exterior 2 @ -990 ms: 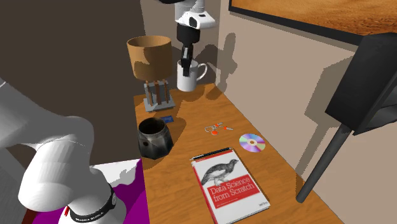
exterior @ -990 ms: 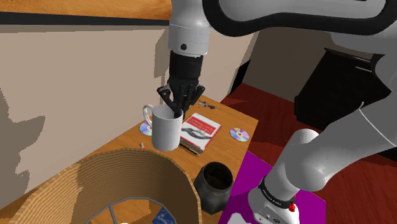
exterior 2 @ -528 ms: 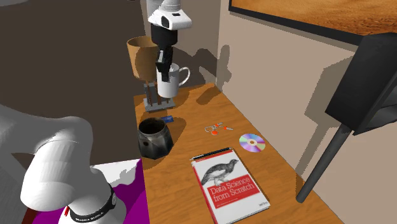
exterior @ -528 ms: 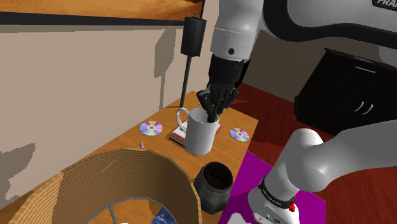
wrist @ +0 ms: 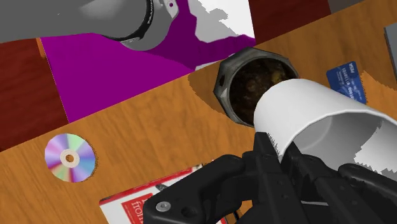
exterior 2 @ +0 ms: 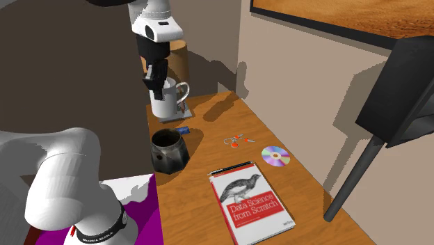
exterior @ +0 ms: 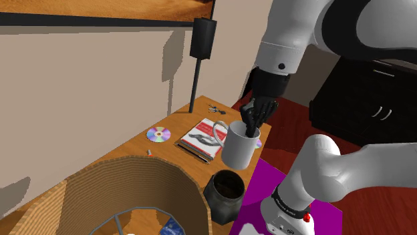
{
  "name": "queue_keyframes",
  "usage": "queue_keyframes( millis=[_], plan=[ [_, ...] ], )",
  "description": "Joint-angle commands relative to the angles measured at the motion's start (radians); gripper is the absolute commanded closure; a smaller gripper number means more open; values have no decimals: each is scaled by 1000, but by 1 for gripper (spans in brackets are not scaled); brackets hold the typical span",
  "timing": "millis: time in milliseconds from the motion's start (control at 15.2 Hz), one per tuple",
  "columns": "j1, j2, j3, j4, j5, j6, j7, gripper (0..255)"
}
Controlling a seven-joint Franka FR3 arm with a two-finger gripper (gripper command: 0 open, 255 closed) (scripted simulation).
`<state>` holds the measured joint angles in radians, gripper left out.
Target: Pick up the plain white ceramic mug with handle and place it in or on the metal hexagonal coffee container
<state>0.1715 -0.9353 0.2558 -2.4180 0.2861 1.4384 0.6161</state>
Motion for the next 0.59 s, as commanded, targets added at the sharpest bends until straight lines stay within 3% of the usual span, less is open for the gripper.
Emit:
queue_keyframes(
  millis=[0,528],
  plan=[
    [3,-13,3,-30,5,17,-2,255],
    [12,-42,25,-150,26,107,-14,255]
  ],
)
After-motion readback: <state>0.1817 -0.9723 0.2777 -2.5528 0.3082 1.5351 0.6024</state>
